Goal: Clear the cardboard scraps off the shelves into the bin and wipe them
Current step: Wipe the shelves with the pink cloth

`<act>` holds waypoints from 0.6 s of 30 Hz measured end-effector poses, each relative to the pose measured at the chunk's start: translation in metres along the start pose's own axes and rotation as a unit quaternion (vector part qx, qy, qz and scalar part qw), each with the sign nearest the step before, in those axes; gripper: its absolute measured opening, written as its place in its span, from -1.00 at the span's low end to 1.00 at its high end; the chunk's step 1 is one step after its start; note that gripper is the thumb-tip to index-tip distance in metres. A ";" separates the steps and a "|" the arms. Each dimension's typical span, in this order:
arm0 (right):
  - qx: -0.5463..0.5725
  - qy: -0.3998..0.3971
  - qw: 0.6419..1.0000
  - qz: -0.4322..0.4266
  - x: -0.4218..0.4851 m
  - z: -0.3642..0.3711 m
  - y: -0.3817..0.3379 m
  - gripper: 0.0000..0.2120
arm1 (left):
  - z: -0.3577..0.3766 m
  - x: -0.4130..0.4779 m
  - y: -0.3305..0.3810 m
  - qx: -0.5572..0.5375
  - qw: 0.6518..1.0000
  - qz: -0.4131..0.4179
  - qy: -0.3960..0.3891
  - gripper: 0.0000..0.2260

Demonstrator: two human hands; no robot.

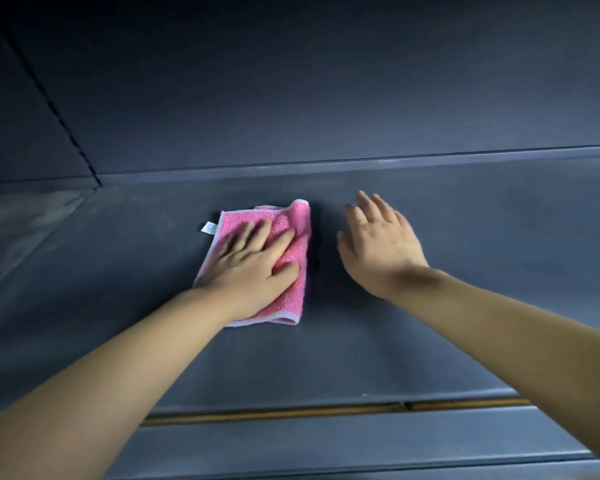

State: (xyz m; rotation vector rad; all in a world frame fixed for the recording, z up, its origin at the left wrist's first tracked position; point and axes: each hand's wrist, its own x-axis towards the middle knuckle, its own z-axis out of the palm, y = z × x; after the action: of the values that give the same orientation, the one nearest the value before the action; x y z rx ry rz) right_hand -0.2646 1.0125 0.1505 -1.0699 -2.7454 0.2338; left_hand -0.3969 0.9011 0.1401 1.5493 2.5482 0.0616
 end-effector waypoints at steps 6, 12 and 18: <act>0.067 -0.031 0.993 -0.089 0.008 0.023 -0.100 -0.53 | -0.007 -0.009 -0.083 -0.007 0.997 -0.082 0.001 -0.41; 0.046 -0.036 0.993 -0.105 0.005 0.039 -0.118 -0.52 | -0.014 -0.014 -0.138 -0.011 0.983 -0.185 0.005 -0.49; 0.064 -0.041 0.993 -0.089 0.004 0.040 -0.117 -0.52 | -0.019 -0.006 -0.155 -0.011 0.970 -0.243 0.013 -0.50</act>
State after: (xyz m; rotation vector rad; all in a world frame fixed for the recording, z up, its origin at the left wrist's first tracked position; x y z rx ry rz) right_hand -0.3526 0.9269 0.1365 -0.7959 -2.8315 0.4281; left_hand -0.5333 0.8252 0.1417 0.8823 2.8553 0.0495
